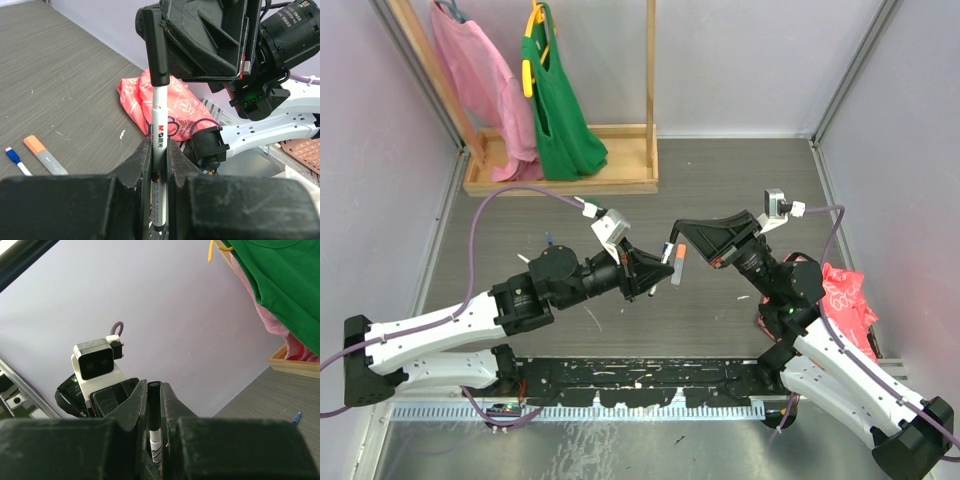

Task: Insert the pens into the pen caps
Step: Insert the pen cap onto the pen, then press the pen cap onto the pen.

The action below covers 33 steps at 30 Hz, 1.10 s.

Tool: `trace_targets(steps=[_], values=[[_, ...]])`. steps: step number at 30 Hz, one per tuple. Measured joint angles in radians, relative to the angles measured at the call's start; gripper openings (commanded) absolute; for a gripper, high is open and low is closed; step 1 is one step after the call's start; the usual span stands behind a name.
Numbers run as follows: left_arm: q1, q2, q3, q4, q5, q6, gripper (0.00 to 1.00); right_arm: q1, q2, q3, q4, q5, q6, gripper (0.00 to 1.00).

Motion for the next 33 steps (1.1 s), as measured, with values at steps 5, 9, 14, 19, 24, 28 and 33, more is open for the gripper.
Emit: trace_targets(steps=[5,9,14,19,24,28,33], values=[[-0.001,0.0,0.0,0.006,-0.005,-0.004,0.0,0.0,0.003,-0.011,0.037,-0.004,-0.002,0.17],[-0.003,0.001,0.0,0.011,-0.011,-0.012,0.0,0.0,0.006,-0.013,0.048,-0.01,-0.009,0.27],[-0.002,0.002,0.0,0.042,-0.027,-0.017,0.0,0.0,0.002,-0.014,0.037,-0.014,-0.019,0.39],[-0.002,0.0,0.0,0.068,-0.03,-0.018,0.0,0.0,-0.021,-0.014,-0.013,-0.011,-0.035,0.53],[-0.002,-0.012,-0.001,0.068,-0.027,-0.018,0.0,0.0,-0.062,-0.012,-0.077,0.0,-0.064,0.64],[-0.002,-0.02,-0.003,0.067,-0.016,-0.018,0.0,0.0,-0.086,0.013,-0.144,0.002,-0.098,0.69],[-0.002,-0.021,-0.003,0.065,0.008,-0.017,0.0,0.0,-0.086,0.089,-0.25,0.001,-0.15,0.71]])
